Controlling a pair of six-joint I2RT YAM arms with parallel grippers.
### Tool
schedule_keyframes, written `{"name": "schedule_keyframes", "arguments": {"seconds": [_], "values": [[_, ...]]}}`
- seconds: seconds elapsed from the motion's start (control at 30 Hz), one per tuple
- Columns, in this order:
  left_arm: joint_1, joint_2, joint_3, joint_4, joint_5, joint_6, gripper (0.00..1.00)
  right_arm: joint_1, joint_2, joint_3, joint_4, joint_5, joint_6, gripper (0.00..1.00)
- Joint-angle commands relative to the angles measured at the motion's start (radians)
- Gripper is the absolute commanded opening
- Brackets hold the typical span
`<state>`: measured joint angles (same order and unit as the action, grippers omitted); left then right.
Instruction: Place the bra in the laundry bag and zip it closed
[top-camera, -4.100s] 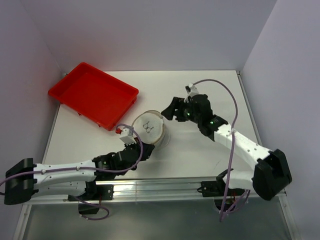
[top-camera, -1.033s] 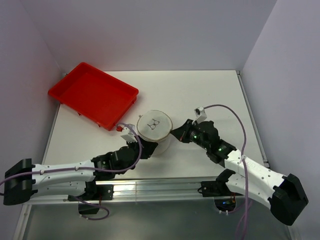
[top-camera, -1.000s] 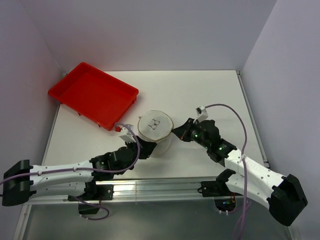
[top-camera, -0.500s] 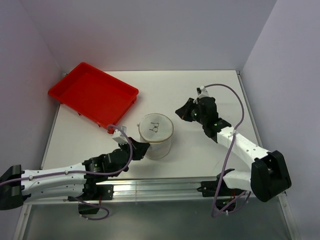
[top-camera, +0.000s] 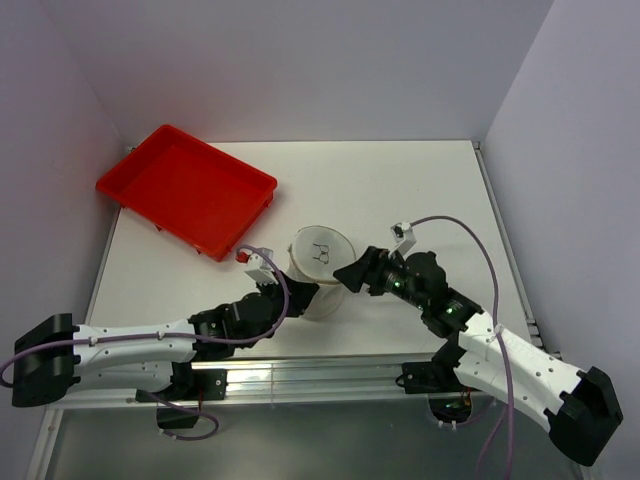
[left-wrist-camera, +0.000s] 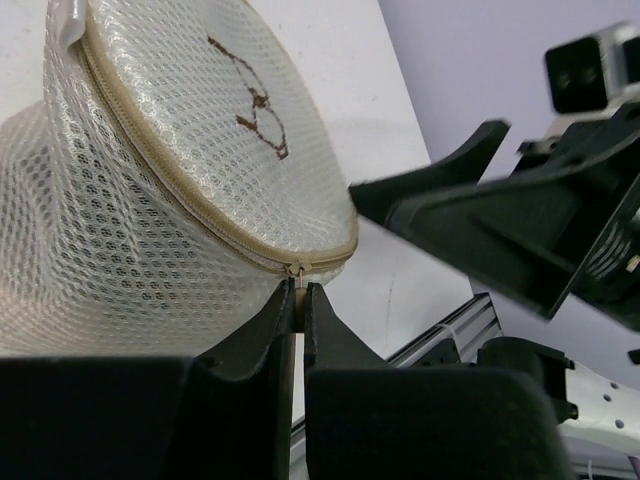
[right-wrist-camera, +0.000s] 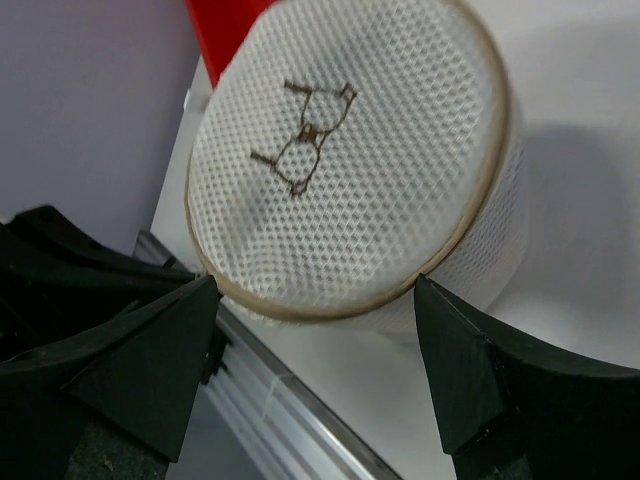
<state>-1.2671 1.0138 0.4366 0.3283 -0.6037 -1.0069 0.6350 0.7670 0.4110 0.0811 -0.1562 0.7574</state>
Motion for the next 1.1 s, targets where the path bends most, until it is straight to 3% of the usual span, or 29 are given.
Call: {"name": "schedule_keyframes", "arguments": {"seconds": [0.0,0.07,0.2,0.23,0.3,0.47,0.6,0.73,0.83,0.9,0.97,1.07], "values": [[-0.005,0.02,0.053,0.092,0.03,0.025,0.0,0.064,-0.044,-0.034,0.006,0.073,0.098,0.86],[-0.005,0.025,0.054,0.092,0.038,0.022,0.0,0.072,-0.037,-0.034,0.02,0.063,0.106,0.85],[-0.005,0.023,0.047,0.087,0.041,0.016,0.0,0.074,0.017,-0.005,0.048,0.038,0.105,0.69],[-0.005,0.019,0.045,0.083,0.038,0.014,0.0,0.074,0.028,0.003,0.045,0.032,0.106,0.69],[-0.005,0.006,0.044,0.071,0.022,0.013,0.0,0.074,0.031,0.014,0.026,0.036,0.106,0.7],[-0.005,-0.017,0.037,0.058,-0.002,0.025,0.0,0.075,-0.075,-0.04,-0.035,0.127,0.108,0.89],[-0.005,0.002,0.045,0.074,0.013,0.027,0.0,0.075,-0.107,-0.084,0.001,0.112,0.132,0.88],[-0.005,0.029,0.054,0.081,0.033,0.022,0.0,0.081,-0.04,-0.069,0.098,0.008,0.157,0.72],[-0.005,0.032,0.054,0.08,0.036,0.021,0.0,0.083,0.012,-0.041,0.137,-0.026,0.161,0.52],[-0.005,0.022,0.05,0.074,0.035,0.021,0.0,0.083,0.034,-0.025,0.135,-0.013,0.152,0.37],[-0.005,0.008,0.05,0.057,0.027,0.025,0.0,0.081,0.037,-0.008,0.125,0.013,0.137,0.09],[-0.005,-0.029,0.047,-0.006,-0.001,0.036,0.0,0.08,0.041,0.02,0.071,0.072,0.096,0.0]]}}
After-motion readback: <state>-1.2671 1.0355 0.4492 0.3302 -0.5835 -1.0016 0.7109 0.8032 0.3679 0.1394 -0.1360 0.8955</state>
